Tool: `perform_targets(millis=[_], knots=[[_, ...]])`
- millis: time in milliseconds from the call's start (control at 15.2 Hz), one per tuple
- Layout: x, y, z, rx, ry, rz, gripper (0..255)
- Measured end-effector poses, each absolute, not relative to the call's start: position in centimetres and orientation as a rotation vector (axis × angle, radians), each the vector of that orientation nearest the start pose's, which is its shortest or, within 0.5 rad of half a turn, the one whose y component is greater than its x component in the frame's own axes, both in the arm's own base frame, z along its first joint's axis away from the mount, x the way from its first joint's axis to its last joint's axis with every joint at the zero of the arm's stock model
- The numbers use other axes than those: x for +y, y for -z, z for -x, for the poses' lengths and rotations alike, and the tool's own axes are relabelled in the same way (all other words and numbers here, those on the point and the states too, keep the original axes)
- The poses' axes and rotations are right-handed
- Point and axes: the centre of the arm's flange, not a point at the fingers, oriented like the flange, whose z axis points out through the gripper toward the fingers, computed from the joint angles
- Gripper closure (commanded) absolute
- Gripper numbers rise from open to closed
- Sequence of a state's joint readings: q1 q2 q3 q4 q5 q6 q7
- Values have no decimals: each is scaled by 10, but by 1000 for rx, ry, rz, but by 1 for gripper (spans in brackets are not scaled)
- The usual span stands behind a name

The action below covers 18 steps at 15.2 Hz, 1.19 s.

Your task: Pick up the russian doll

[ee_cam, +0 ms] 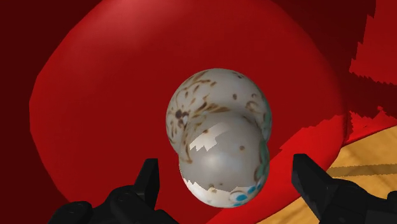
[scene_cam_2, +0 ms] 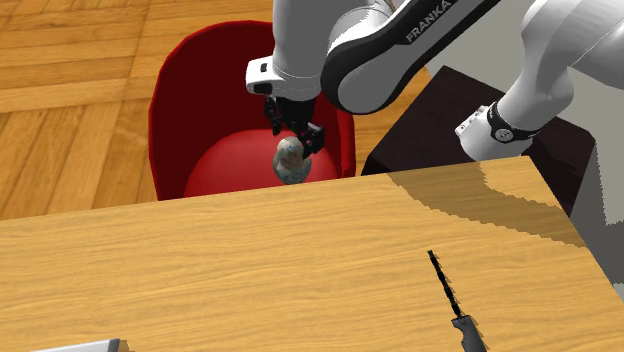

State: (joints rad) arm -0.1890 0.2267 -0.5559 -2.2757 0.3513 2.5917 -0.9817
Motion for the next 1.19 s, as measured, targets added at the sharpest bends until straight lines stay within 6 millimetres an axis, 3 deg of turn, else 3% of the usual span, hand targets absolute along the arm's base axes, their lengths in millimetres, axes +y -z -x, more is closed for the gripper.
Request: perform_targets(millis=[66,132,792,1188], knots=[[-374,-280,-397,51,244,3181,0],[-374,-279,-397,51,244,3181,255],[-374,-279,-397,51,248,3182,255],[-374,-303,-396,52,244,3180,255]])
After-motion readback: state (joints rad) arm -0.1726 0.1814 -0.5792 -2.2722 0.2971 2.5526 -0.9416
